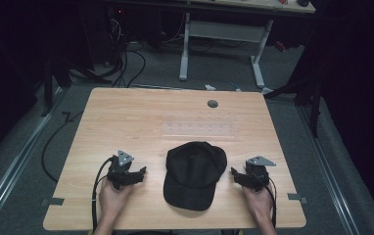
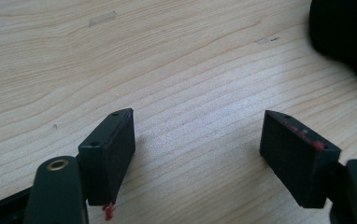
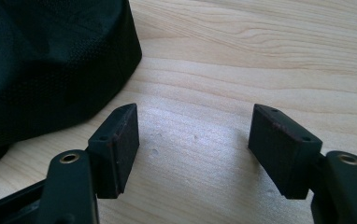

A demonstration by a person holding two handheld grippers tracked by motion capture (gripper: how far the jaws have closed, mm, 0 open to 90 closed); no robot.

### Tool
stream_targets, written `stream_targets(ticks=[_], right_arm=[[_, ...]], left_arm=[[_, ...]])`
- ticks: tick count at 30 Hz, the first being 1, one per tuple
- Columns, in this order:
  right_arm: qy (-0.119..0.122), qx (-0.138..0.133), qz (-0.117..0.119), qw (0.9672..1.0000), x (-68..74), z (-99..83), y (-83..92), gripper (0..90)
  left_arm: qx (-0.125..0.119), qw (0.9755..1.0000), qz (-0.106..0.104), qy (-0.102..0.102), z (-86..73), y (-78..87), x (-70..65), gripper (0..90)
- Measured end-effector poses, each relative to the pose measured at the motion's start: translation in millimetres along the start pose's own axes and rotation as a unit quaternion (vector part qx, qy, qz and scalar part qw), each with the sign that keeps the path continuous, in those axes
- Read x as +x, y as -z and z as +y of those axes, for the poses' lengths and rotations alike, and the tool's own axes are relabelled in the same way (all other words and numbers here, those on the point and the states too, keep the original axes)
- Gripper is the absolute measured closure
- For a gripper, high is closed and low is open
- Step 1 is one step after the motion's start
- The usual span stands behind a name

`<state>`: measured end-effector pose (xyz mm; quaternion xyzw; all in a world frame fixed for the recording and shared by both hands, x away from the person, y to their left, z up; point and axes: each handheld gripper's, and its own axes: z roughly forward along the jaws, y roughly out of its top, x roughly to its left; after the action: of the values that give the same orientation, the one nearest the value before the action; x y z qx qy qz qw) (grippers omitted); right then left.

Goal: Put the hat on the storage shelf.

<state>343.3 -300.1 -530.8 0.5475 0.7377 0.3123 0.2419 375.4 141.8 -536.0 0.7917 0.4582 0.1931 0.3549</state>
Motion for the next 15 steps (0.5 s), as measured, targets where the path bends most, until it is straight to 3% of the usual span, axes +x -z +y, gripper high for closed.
stream_targets(ticks=[8,15], right_arm=[[-0.012,-0.005,-0.008,0.9999,-1.6,-0.6,1.6,37.9],[-0.016,-0.012,-0.001,0.9998,-2.1,-1.4,8.5,38.7]], left_arm=[[0.0,1.0,0.0,0.0,0.0,0.0,0.0,27.1],[0.0,1.0,0.0,0.0,0.0,0.0,0.0,27.1]])
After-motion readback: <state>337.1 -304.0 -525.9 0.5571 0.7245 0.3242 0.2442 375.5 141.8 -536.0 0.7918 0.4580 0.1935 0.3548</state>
